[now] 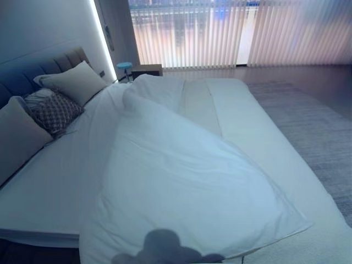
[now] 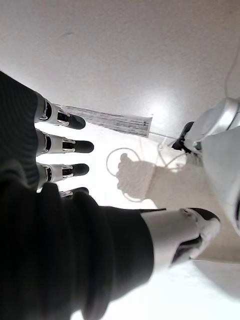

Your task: Make the bed

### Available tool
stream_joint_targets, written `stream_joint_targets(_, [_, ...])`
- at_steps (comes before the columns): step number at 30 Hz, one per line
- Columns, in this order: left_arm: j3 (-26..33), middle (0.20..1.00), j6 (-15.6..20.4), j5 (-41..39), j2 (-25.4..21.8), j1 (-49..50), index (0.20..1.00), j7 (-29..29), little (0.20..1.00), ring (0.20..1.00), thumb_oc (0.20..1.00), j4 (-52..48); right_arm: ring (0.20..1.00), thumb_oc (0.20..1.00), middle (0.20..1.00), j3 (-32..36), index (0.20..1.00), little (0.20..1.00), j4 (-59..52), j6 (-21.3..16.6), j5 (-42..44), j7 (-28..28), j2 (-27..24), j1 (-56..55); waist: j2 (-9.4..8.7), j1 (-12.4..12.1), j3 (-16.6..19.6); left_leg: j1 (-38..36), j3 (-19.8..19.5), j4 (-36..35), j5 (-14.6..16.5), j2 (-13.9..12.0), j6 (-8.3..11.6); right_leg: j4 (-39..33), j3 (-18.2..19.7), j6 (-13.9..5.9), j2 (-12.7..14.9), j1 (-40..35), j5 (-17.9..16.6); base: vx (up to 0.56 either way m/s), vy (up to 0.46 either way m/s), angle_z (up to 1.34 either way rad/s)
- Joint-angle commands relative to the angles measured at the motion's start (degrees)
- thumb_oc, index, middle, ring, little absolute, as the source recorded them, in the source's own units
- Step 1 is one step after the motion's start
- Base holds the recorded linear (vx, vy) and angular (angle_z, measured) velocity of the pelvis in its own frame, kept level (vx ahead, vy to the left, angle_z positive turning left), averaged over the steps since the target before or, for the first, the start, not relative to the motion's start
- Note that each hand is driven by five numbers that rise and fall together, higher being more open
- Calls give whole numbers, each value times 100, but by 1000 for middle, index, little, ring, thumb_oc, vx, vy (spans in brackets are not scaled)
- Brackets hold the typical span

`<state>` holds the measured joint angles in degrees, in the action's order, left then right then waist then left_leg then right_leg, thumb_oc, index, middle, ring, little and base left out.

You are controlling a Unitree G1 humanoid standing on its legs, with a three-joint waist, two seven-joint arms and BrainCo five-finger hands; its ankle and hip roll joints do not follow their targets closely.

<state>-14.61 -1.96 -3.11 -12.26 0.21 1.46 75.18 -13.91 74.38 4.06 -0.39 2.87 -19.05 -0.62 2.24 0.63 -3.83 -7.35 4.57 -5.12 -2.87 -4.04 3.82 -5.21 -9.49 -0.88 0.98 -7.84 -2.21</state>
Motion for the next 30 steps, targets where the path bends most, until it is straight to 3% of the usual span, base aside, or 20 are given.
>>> stream_joint_targets(1, [-66,1000,28,134,-68,-288,1000,-42,1000,1000,1000,104,1000,1000,1000,-97,1000,1000,117,-43,92,-11,21,300,-259,-12,-106,89,144,12,210,492,-148,266,80,-499,133,272,102,0,0,0])
stream_joint_targets(10, [-130,1000,5,252,-45,-288,1000,-7,1000,1000,1000,124,1000,1000,1000,16,1000,1000,213,-34,297,4,105,212,-249,14,-59,47,148,12,278,497,-156,237,79,-490,135,203,125,7,1,0])
stream_joint_targets(16, [-25,1000,-6,197,-9,-221,1000,25,1000,1000,1000,185,1000,1000,1000,540,1000,1000,216,-92,1215,93,190,155,-214,56,-33,3,198,12,340,493,-160,172,120,-514,142,152,120,35,15,0])
stream_joint_targets(21, [-21,1000,22,29,-4,-291,1000,151,1000,1000,1000,200,1000,1000,1000,1167,1000,1000,-2,-288,3100,262,305,427,-130,90,-204,132,233,12,321,488,-159,223,176,-527,155,339,101,-18,19,-4])
stream_joint_targets(30, [-454,1000,123,-632,91,-859,1000,525,1000,1000,1000,-11,1000,1000,1000,1519,1000,1000,-373,-828,4891,1068,20,1733,120,73,-865,879,194,12,59,494,-118,423,148,-531,231,1189,-69,-116,12,-2])
